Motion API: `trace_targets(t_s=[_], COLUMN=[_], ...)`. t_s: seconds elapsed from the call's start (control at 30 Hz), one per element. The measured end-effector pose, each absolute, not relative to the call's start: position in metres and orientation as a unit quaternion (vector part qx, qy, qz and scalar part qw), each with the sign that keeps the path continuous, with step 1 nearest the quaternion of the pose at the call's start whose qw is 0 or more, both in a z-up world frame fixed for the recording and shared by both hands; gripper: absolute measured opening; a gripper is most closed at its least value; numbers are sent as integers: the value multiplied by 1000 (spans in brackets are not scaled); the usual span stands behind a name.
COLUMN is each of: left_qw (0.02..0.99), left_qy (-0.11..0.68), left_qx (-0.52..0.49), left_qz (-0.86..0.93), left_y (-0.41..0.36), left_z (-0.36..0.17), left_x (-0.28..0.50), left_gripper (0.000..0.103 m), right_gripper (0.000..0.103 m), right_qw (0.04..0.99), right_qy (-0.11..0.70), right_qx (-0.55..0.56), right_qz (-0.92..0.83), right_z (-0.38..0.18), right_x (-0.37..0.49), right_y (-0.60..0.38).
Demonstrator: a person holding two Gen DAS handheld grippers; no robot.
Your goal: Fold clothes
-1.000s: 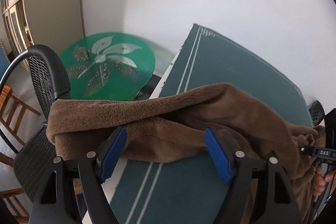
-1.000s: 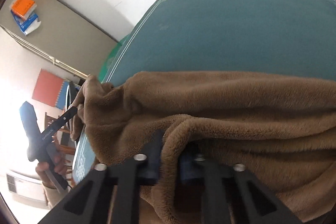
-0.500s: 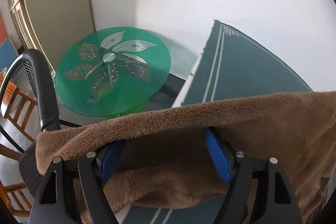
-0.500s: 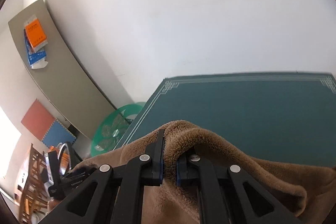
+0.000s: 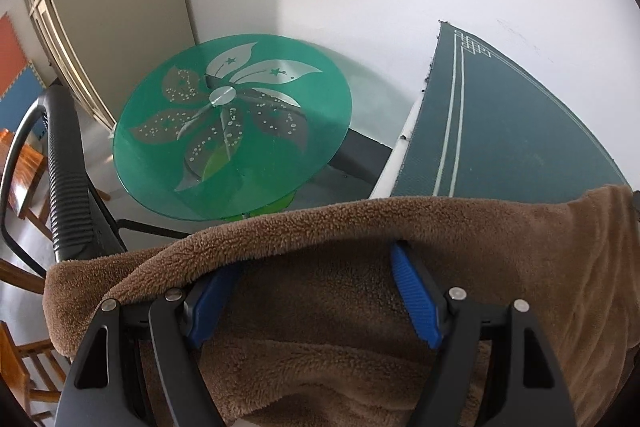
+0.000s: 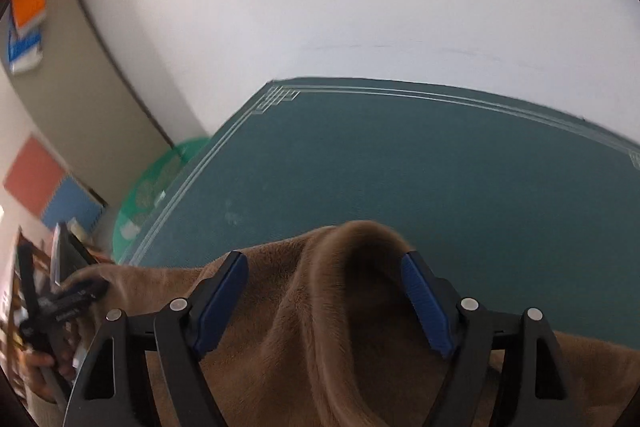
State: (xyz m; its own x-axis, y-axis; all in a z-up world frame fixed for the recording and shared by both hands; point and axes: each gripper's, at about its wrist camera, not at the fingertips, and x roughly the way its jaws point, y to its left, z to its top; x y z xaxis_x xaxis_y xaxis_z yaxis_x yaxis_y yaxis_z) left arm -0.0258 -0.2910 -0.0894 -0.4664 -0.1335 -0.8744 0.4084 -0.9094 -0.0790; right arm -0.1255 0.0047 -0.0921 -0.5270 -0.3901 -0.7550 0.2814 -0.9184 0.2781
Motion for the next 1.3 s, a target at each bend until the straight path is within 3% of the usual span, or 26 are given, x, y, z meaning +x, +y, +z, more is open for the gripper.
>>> trace_targets(t_s=[0.17,0.43,0.7,0.77,0.87,0.97,1.07,1.3], left_qw=[164,134,64,38,-2,-18,-26,-19], left_qy=[142,91,8,-23,-42,-53,-61,-50], left_qx=[494,475,457,459,474,489,504,526], left_qz=[-842,-865,-887,-887,-879,-870,-861,-849], left_y=[-290,-231,-137,-110,-82,-64,-51,-43], left_z=[-86,-51,-13,-11,-16,-27,-43,-70], left_x=[-24,-28,-47,-53,-63,-76,-90,-121], left_gripper=[80,80,81,82,84,84,84,84], right_gripper=[81,81,79,71,44,41,22,18], right_qw=[184,47,51,53,55,54,42,-28], right_qy=[-145,-37,9,49,95,108,104,77], right_qx=[448,469,497,506,517,520,507,430], right_qz=[-863,-881,-866,-860,-849,-845,-855,-899], right_z=[-76,-73,-100,-107,-116,-117,-108,-74], right_x=[-102,-56,-47,-49,-50,-46,-41,-71], right_y=[75,172,170,164,160,167,179,189])
